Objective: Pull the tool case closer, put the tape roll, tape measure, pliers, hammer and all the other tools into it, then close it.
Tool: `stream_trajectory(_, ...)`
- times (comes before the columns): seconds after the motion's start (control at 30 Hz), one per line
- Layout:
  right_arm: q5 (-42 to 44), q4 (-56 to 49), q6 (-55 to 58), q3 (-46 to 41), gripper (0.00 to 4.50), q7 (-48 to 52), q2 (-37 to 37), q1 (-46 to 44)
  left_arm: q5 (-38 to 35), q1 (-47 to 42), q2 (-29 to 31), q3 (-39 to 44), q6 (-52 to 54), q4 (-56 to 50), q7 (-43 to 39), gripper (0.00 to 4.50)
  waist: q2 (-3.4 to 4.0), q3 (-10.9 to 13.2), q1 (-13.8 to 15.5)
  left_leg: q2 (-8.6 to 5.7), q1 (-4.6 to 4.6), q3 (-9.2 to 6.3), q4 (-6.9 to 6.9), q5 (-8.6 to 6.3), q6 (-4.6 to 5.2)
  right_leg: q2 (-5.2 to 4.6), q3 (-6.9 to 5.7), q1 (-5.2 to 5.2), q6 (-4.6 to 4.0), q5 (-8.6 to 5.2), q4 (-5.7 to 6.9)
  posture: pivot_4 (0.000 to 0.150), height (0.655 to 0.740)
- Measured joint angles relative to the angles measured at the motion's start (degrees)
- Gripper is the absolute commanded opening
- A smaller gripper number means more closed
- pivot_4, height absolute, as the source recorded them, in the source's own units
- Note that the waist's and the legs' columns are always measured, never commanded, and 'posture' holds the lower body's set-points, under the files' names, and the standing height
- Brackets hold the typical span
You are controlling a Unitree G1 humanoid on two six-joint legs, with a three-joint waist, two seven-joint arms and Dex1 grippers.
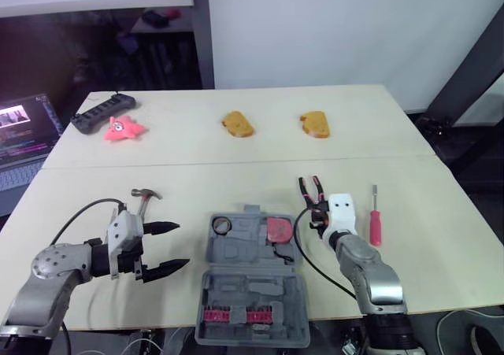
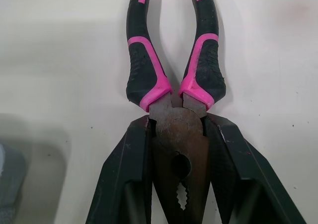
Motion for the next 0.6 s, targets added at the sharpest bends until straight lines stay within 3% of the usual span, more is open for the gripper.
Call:
stream_trajectory(0.17, 1.2, -15.0, 6.5, 2.7, 0.99, 7.7, -10.7, 2.3, 0.0, 0.5, 0.0, -0.1, 0.0, 0.0, 0.3, 4.50, 0.51, 0.3, -0.1, -0.03, -0.16, -0.02, 0.03, 0.00, 0.00, -0.05, 0.04, -0.16, 0.01, 0.00, -0.01, 0.150, 0.7400)
stream_trajectory(0.33, 12.8, -36.7, 23.3, 3.4, 0.99, 21.6, -26.4, -6.6, 0.1, -0.5, 0.3, 0.0, -0.3, 1.8, 0.1, 4.50, 0.52, 0.3, -0.5, 0.08, -0.10, -0.12, -0.02, 0.00, 0.02, 0.12, -0.15, -0.12, -0.01, -0.01, 0.00, 0.150, 0.7400)
stream_trajectory(0.43, 19.2, -41.3, 30.1, 6.2, 0.99, 27.1, -30.3, -10.8, 0.3, -0.2, 0.5, 0.1, -0.8, 3.3, -0.3, 4.50, 0.47, 0.3, -0.1, 0.09, -0.16, -0.19, -0.03, 0.00, 0.02, 0.10, -0.25, -0.10, -0.04, -0.03, -0.01, 0.150, 0.7400)
stream_trajectory(0.6, 25.4, -41.0, 41.1, 19.0, 0.99, 31.9, -34.6, -26.3, 0.6, 1.8, 2.3, 1.3, -2.0, 4.4, -1.5, 4.50, 0.43, 0.4, -0.2, 0.05, -0.18, -0.14, 0.07, 0.00, 0.02, -0.05, -0.16, -0.14, -0.05, -0.03, -0.07, 0.150, 0.7400)
